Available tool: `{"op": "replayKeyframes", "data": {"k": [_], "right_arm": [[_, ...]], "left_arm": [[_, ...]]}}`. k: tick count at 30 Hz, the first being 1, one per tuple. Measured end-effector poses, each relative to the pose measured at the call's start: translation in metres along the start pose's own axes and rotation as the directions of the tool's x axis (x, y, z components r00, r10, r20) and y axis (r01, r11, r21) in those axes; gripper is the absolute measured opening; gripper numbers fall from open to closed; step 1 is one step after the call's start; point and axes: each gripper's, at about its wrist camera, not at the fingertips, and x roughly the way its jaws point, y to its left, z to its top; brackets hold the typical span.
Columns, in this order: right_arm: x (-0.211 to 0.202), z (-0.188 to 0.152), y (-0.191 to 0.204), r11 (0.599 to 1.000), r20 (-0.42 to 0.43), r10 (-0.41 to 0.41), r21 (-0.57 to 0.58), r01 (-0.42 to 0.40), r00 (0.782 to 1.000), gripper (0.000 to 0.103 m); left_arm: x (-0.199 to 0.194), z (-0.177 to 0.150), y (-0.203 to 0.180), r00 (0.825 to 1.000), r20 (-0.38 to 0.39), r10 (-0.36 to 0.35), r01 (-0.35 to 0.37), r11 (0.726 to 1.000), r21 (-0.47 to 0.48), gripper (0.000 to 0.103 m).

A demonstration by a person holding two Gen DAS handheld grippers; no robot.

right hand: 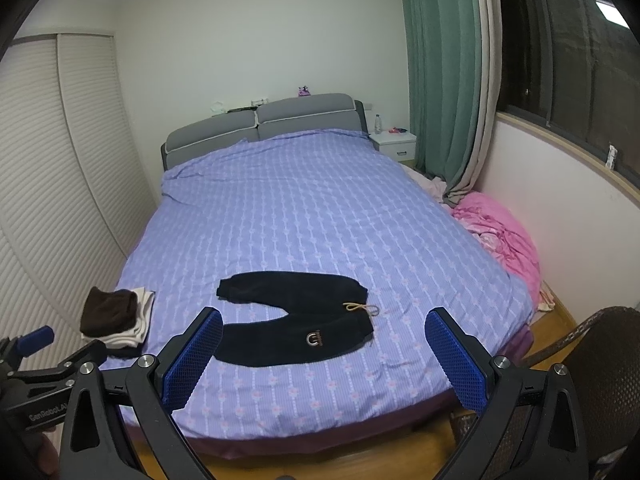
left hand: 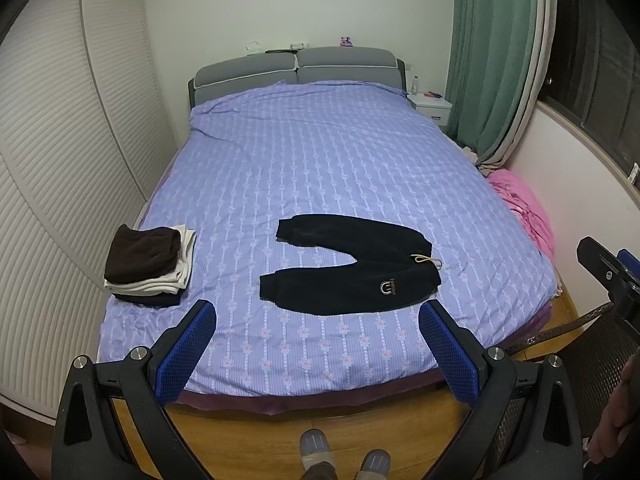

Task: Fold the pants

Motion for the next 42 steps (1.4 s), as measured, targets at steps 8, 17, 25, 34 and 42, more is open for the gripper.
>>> {"op": "replayKeyframes", "data": {"k": [8,17,25,34,42], "right_arm": [[0.002,0.002,0.002,1.000,-0.004,-0.004,-0.001,0.004,1.000,0.102],[0.006,0.004,0.005,1.000,-0.010,-0.011,0.010,0.011,1.000,0.102],[0.014,0.005,0.015,0.999,-0.014,-0.028,0.014,0.029,0.999,0.102],[0.033,0.007,0.024,0.996,-0.033,-0.083,0.027,0.084,0.996,0.102],[0.069,0.024,0.021,0.995,-0.046,-0.101,0.013,0.101,0.994,0.102]], "left_arm": [[0.001,0.001,0.006,1.000,0.002,-0.006,0.006,1.000,0.002,0.103],[0.007,0.004,0.010,1.000,-0.005,-0.020,0.020,1.000,0.003,0.103],[0.019,0.011,0.015,0.999,-0.013,-0.042,0.042,0.999,0.022,0.103],[0.048,0.028,0.023,0.996,-0.035,-0.081,0.083,0.995,0.055,0.103],[0.085,0.054,0.006,0.996,-0.020,-0.084,0.086,0.992,0.091,0.103]]}}
